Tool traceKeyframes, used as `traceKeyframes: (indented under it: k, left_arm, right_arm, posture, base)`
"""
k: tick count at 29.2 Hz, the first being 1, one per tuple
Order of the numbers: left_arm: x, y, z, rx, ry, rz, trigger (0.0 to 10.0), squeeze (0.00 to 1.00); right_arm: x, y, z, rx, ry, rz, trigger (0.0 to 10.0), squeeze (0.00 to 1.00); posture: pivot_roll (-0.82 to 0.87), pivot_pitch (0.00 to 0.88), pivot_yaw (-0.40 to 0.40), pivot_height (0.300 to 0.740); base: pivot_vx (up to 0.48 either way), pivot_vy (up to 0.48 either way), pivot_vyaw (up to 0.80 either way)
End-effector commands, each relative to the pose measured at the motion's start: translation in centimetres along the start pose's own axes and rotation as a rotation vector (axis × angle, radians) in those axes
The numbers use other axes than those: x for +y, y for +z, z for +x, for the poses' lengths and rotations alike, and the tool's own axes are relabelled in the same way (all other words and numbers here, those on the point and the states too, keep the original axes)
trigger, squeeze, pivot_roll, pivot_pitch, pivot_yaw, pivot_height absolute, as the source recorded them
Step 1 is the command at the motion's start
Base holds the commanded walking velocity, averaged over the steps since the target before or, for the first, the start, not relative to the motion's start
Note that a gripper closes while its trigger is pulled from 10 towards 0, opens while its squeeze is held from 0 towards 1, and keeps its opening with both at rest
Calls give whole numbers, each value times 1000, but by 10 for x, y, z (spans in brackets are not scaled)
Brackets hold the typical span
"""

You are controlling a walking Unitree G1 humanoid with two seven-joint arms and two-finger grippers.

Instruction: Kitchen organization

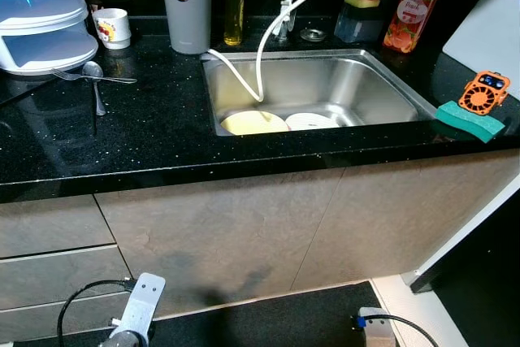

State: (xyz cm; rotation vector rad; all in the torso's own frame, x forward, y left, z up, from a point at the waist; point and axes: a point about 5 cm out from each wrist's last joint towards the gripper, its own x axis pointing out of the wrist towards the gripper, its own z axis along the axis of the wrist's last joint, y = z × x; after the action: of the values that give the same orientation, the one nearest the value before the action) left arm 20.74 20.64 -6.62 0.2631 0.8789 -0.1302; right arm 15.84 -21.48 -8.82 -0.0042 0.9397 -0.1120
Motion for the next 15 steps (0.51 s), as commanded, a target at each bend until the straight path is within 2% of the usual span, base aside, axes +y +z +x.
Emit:
traceKeyframes:
  k: [1,5,7,10,15]
  left_arm:
    - [0,-6,-1,21,-2,22,10000,0]
    - [0,-6,0,42,-1,72,10000,0]
    - [-2,-5,1,55,2,82,10000,0]
    - [-2,-6,1,59,3,82,10000,0]
    - [-6,-12,0,85,4,99,10000,0]
  right_arm:
    - [3,-1,0,12,5,2,10000,0]
    - [10,-2,1,14,24,-7,10000,0]
    - [13,-7,0,33,37,-40,10000,0]
    - [13,-9,-1,36,38,-44,10000,0]
    - [3,-22,-5,77,9,-56,10000,0]
  posture:
    - [-9,0,-48,740]
    - [-17,3,-54,740]
    - [-17,3,-54,740]
    - [-19,4,-57,740]
    - [-20,9,-54,740]
  base:
    - [0,0,0]
    - [0,0,0]
    - [0,0,0]
    - [0,0,0]
    - [0,0,0]
